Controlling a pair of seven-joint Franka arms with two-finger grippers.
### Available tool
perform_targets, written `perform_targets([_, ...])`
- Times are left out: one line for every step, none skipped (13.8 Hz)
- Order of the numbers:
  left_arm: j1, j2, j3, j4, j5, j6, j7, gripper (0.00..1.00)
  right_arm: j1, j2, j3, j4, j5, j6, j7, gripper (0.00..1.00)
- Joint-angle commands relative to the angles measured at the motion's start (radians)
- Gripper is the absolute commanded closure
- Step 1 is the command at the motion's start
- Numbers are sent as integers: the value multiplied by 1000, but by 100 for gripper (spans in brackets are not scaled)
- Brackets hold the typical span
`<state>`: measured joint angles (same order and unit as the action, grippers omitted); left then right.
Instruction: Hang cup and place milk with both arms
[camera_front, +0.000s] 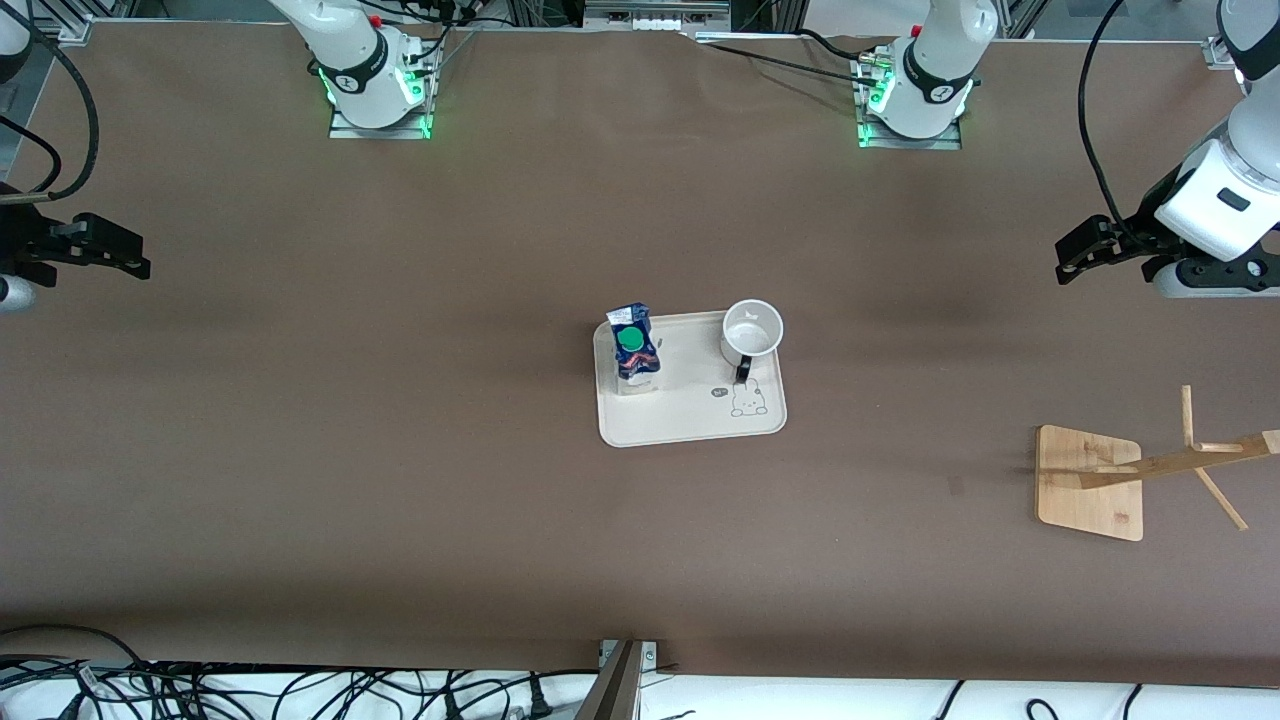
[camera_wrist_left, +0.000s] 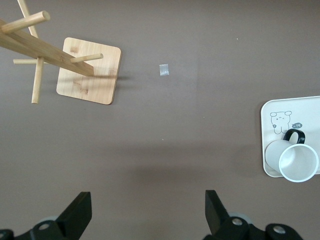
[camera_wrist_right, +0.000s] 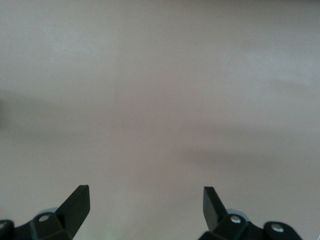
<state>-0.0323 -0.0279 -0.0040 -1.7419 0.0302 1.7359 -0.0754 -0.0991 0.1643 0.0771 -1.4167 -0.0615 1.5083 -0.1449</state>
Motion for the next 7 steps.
perform_targets([8, 20, -4, 30, -12, -13, 17, 0, -1, -11, 1, -11, 12, -8, 7, 0])
perform_targets([6, 22, -4, 30, -12, -13, 17, 0, -1, -11, 1, -14, 12, -8, 7, 0])
perform_targets([6, 22, -4, 30, -12, -13, 17, 0, -1, -11, 1, -16, 14, -8, 5, 0])
perform_targets([8, 22, -4, 30, -12, -13, 17, 0, 2, -6, 1, -15, 12, -20, 5, 0])
perform_targets([8, 22, -4, 30, -12, -13, 19, 0, 4, -2, 3, -15, 14, -46, 16, 0])
perform_targets([8, 22, -4, 30, -12, -13, 19, 0, 13, 3, 4, -21, 25, -49, 14, 0])
perform_targets([8, 22, -4, 30, -12, -13, 19, 0, 22, 6, 4, -33, 60, -48, 16, 0])
